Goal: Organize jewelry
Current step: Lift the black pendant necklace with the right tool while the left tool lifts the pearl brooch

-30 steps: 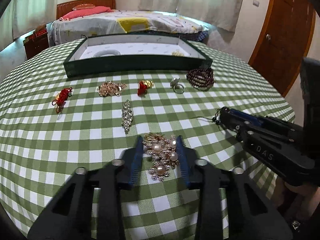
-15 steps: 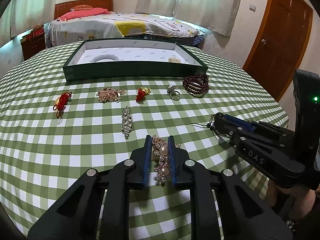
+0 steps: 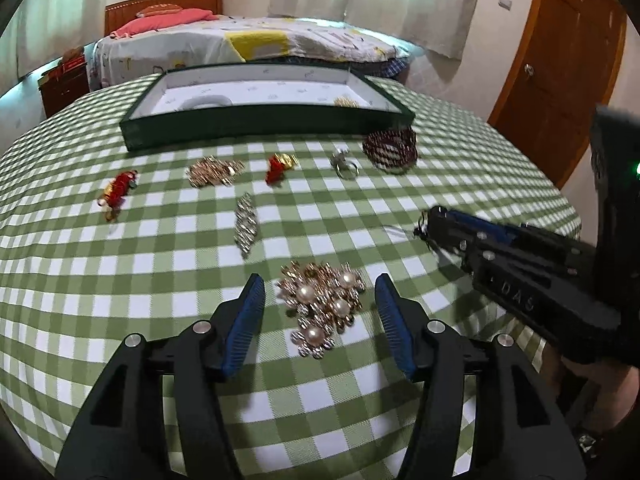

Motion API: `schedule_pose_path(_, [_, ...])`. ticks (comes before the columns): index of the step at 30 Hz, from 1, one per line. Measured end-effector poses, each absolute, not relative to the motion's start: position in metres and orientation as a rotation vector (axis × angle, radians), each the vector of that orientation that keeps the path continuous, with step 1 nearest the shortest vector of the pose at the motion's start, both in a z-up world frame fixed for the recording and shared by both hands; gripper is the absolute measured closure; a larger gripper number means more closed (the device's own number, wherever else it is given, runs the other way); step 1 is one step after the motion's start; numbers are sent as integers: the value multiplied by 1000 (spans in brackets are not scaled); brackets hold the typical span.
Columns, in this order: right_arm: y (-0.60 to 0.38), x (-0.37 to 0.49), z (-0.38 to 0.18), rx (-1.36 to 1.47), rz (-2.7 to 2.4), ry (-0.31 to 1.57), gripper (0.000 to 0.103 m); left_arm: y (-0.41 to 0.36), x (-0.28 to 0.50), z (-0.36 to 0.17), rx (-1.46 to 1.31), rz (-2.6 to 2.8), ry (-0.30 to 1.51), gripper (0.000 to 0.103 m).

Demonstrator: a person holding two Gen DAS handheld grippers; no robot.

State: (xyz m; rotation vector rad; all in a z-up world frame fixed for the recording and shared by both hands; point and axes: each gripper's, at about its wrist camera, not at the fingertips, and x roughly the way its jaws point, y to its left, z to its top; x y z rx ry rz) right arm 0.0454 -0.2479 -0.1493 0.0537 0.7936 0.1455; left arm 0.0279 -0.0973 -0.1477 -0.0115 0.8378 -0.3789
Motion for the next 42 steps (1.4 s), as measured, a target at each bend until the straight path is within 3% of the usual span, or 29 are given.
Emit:
schedule_pose_path(3, [-248, 45, -149, 54, 146, 794, 86, -102, 27, -150, 14, -380, 831, 43])
schedule_pose_path(4, [-248, 45, -149, 54, 145, 793, 86, -101, 26, -150, 14, -379, 829, 47])
schedule_pose_path(5, [-248, 45, -149, 54, 145, 794, 86, -100, 27, -150, 16, -371, 828, 64])
schedule_pose_path(6, [-248, 45, -149, 54, 145, 794, 86, -100, 27, -150, 16, -367, 826, 68])
schedule_pose_path(10, [-247, 45, -148, 55, 146, 793, 86, -96, 27, -150, -5, -384, 829, 69])
schedule_pose_path(15, [-246, 44, -146, 54, 145, 789, 86, -94, 22, -139, 0, -399, 776, 87])
schedule_pose_path(42, [-246, 42, -143, 52, 145, 772, 86, -76, 23, -116, -19, -381, 721, 88])
